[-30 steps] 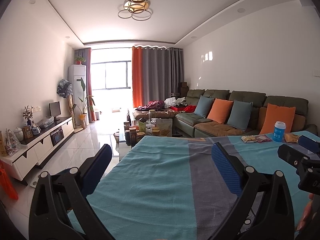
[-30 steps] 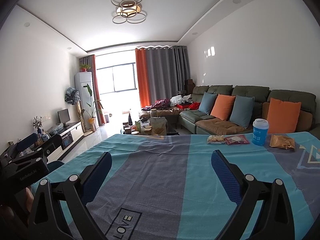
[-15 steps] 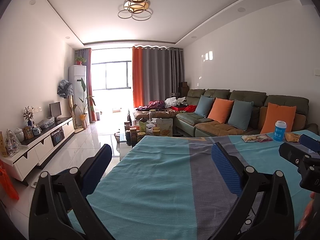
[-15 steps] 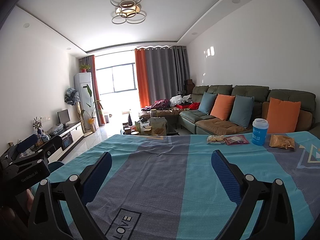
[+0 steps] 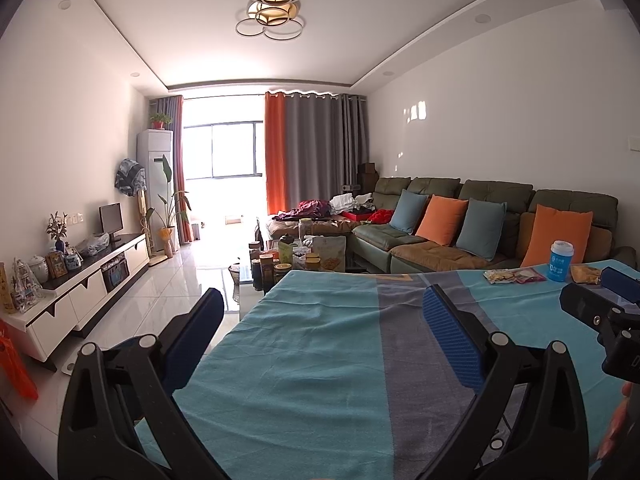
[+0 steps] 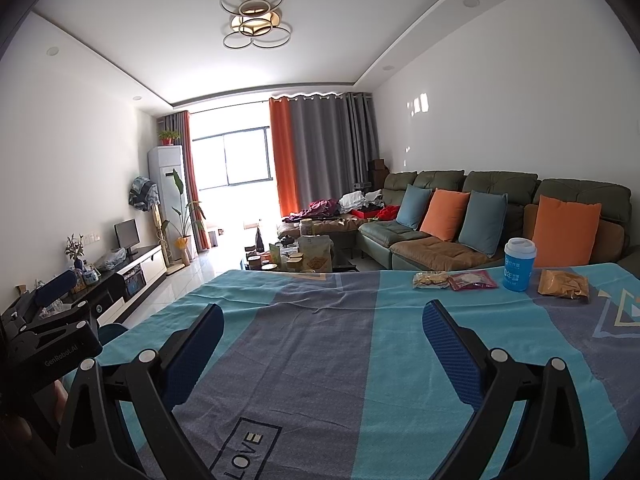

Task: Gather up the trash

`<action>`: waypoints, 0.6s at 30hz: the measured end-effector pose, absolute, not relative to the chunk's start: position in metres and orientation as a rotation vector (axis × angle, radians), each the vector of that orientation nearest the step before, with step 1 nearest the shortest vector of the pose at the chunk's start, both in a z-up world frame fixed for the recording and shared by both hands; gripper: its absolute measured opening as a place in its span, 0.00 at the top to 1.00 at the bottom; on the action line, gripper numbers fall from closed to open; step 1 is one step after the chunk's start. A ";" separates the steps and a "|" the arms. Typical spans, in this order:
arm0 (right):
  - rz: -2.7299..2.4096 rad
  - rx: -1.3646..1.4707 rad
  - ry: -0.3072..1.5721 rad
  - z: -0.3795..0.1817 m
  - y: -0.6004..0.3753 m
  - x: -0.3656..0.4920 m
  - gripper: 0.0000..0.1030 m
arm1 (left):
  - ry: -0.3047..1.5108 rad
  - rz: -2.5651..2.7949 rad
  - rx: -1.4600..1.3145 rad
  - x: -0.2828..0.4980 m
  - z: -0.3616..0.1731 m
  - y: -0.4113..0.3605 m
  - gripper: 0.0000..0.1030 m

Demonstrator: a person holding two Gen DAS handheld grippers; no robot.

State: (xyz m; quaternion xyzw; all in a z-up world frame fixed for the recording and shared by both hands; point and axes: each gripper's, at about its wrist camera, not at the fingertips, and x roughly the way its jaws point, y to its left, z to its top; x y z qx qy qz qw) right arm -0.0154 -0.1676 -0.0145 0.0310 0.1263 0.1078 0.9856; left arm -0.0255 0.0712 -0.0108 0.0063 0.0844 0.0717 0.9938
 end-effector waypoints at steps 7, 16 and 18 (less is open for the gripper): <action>0.215 0.065 0.254 -0.014 -0.168 -0.017 0.07 | 0.170 0.144 0.012 -0.025 -0.011 0.071 0.05; 0.215 0.064 0.255 -0.014 -0.168 -0.016 0.07 | 0.170 0.144 0.013 -0.024 -0.012 0.072 0.05; 0.214 0.065 0.255 -0.014 -0.168 -0.017 0.07 | 0.173 0.143 0.012 -0.024 -0.012 0.072 0.05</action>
